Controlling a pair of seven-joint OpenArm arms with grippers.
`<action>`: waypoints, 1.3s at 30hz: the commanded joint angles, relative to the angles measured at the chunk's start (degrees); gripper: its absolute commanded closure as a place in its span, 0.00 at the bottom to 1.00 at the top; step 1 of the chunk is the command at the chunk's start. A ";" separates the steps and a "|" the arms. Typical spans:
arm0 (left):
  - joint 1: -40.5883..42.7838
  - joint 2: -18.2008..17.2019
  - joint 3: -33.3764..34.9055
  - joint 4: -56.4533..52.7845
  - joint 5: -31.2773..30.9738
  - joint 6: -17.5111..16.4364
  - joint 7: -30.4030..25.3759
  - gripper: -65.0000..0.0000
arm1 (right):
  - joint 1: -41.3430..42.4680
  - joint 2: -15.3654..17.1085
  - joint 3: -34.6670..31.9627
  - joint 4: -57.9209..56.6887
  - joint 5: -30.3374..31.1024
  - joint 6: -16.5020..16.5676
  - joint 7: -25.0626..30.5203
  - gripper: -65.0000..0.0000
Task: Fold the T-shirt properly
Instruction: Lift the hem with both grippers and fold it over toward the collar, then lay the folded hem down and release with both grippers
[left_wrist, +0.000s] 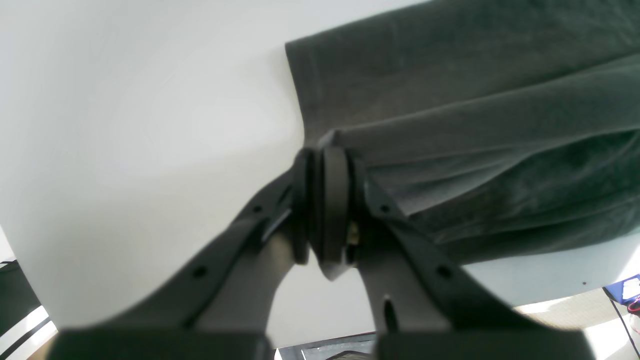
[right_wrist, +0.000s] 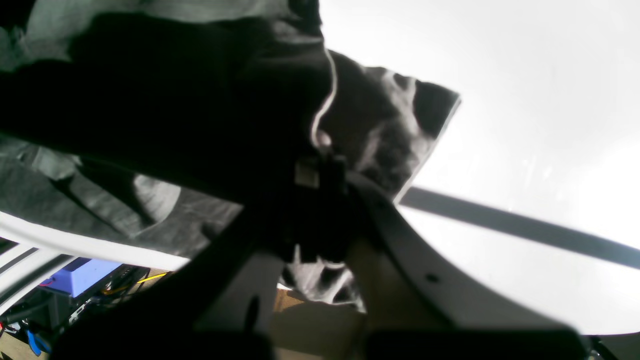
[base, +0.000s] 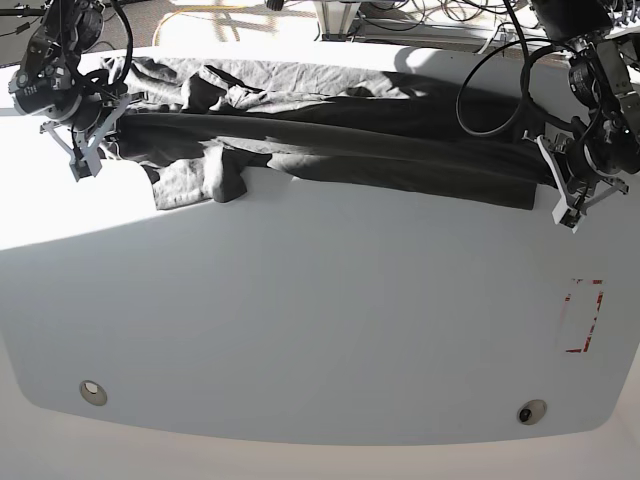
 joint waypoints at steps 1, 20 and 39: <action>0.28 -1.62 -0.09 0.89 0.36 -0.08 -0.53 0.94 | -0.69 0.90 0.19 0.84 0.08 0.16 0.75 0.98; -1.30 -1.97 -0.09 1.86 -0.08 -0.08 -0.53 0.51 | -1.65 -2.62 1.42 2.33 1.57 0.51 1.98 0.23; -3.94 3.48 -0.09 -7.28 -2.81 -0.08 -0.53 0.51 | 2.57 -6.40 1.07 -1.45 6.23 0.16 3.65 0.59</action>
